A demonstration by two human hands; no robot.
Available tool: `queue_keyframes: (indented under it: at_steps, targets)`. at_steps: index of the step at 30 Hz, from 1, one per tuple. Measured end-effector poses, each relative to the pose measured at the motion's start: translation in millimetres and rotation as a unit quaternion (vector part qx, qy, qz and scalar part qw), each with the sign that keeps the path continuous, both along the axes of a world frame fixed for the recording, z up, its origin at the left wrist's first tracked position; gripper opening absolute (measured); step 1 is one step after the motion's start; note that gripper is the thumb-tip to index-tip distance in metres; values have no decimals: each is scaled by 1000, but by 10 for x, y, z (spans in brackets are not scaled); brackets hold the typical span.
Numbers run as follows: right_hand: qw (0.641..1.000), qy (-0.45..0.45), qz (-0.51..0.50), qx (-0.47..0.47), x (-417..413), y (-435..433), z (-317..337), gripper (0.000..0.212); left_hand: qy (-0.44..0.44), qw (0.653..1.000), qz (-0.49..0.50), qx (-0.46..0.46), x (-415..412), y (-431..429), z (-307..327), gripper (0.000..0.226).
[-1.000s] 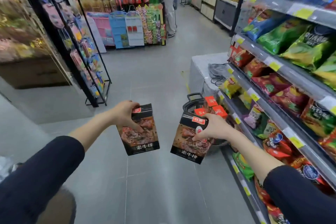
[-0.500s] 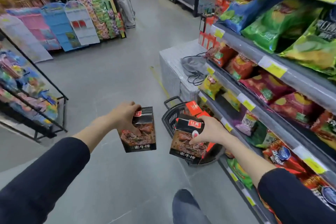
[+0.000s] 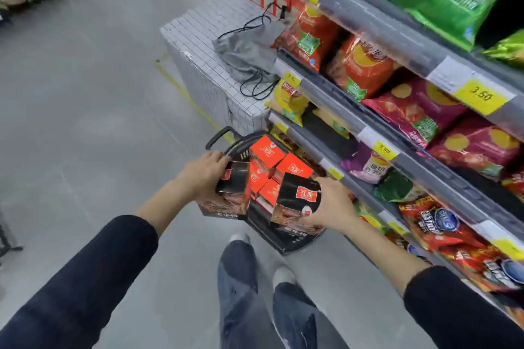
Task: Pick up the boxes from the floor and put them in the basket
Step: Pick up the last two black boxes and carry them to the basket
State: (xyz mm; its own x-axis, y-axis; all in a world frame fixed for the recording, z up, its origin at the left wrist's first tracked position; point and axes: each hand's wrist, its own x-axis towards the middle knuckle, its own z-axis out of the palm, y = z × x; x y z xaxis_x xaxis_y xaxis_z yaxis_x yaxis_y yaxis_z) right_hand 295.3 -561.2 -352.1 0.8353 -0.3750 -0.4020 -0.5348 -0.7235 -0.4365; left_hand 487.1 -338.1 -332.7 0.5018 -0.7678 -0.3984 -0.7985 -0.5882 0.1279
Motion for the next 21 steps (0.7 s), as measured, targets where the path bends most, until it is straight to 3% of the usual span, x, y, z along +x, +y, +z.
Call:
queue_keyframes:
  at_steps: [5,8,12,15,21]
  targets:
    - [996,55,-73,-17,262,74,-526,84,-26,989,-146,28,540,-382,-613,92]
    - [990,90,-107,-9,448,157,-849,91,-15,981,-195,14,805,-571,-1026,92]
    - [985,118,-124,-14,652,219,-1309,86,-2,964,-265,2,1036,-770,-1513,92]
    - [982,136,-133,-8,764,226,-1644,96,-12,952,-305,-9,1122,-897,-1875,91]
    - [982,137,-118,-54,909,171,-2256,95,-24,940,-338,-44,1185,-1036,-2554,91]
